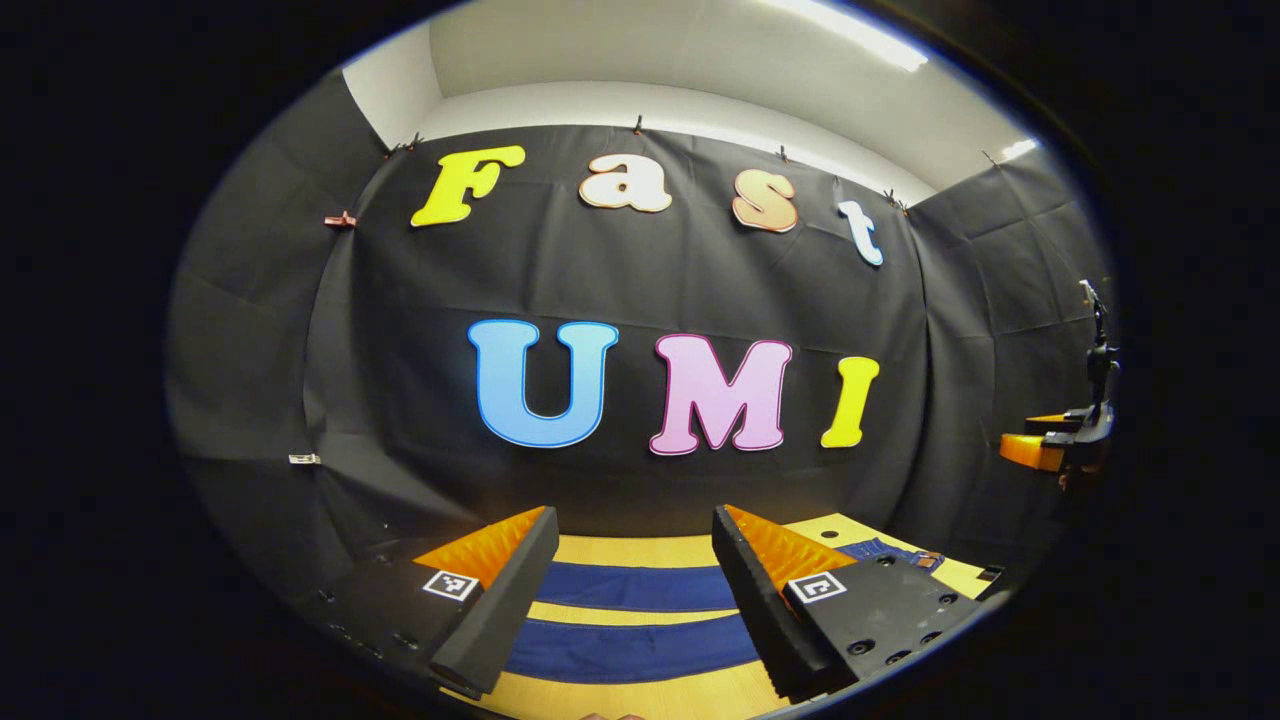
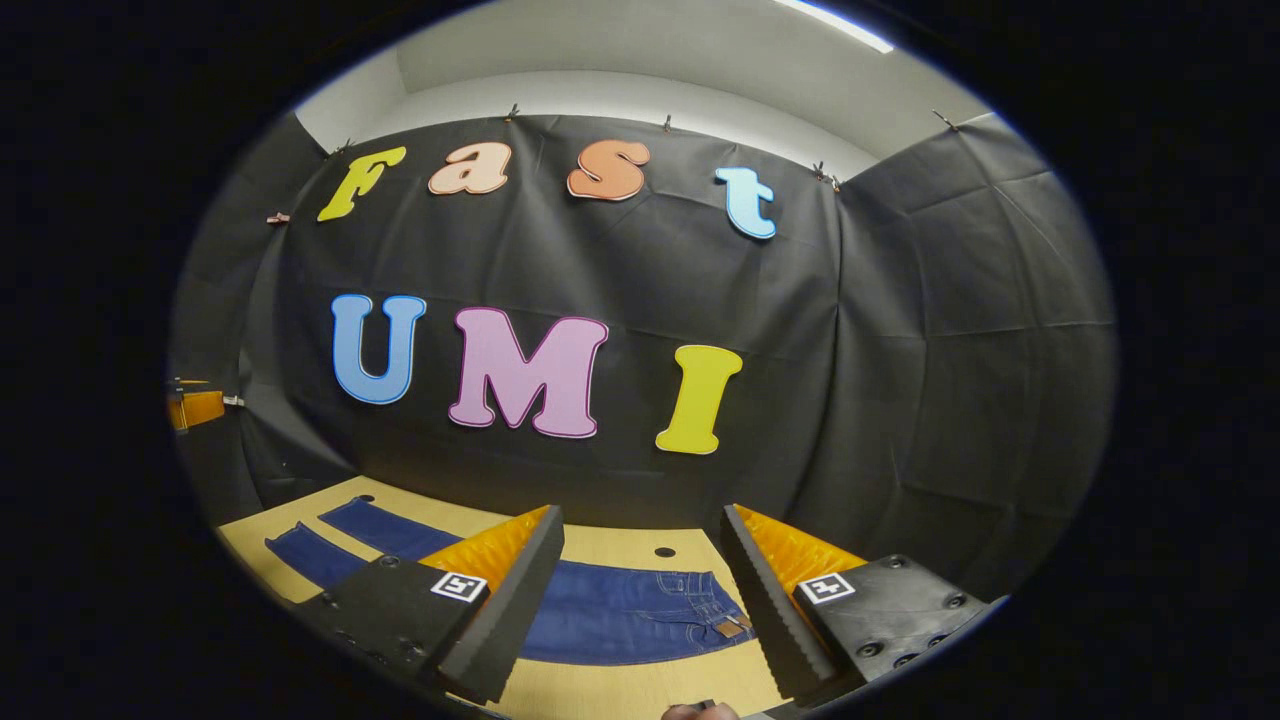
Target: Grasp the waist and the cuffs of the jeans and fold them to make the two legs overlap; first hold the waist and fold one-third of the jeans toward the cuffs, then hold the cuffs and fold the remaining one-third in the same direction to finish folding.
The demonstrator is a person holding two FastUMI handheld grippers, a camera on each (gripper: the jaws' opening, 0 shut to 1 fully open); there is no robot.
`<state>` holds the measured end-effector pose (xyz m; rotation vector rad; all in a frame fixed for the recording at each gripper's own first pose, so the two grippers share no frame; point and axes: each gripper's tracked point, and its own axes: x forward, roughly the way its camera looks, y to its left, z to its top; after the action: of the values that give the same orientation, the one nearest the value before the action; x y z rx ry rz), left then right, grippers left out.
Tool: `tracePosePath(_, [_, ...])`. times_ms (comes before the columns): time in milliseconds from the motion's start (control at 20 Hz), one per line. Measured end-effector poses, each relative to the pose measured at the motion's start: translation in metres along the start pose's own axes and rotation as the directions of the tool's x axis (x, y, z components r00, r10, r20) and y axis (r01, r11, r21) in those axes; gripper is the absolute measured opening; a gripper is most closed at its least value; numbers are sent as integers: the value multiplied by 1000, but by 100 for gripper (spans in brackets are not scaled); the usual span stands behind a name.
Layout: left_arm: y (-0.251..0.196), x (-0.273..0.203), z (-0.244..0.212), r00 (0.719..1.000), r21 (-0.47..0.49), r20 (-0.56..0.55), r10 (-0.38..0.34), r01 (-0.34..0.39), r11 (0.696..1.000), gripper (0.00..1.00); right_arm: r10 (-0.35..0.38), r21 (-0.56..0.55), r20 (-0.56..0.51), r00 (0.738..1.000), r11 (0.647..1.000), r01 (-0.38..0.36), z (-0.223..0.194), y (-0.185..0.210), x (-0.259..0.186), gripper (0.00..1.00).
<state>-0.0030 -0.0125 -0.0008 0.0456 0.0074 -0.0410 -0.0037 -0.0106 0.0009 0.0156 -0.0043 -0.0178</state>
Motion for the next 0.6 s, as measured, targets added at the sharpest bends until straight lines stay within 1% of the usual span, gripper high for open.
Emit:
tracePosePath(450, [-1,-6,-1,1000,-30,-12,-20,20,999,96,18,13,-10,1000,1000,-17,-1,-2,-6,97])
tracePosePath(550, [1,-8,-5,999,-29,-25,-38,38,999,96,20,-11,-12,1000,1000,-20,-5,-9,-2,97])
tracePosePath(600, [2,-8,-10,998,-17,-34,-61,61,998,96,31,-32,-21,999,999,-32,-10,-12,2,96])
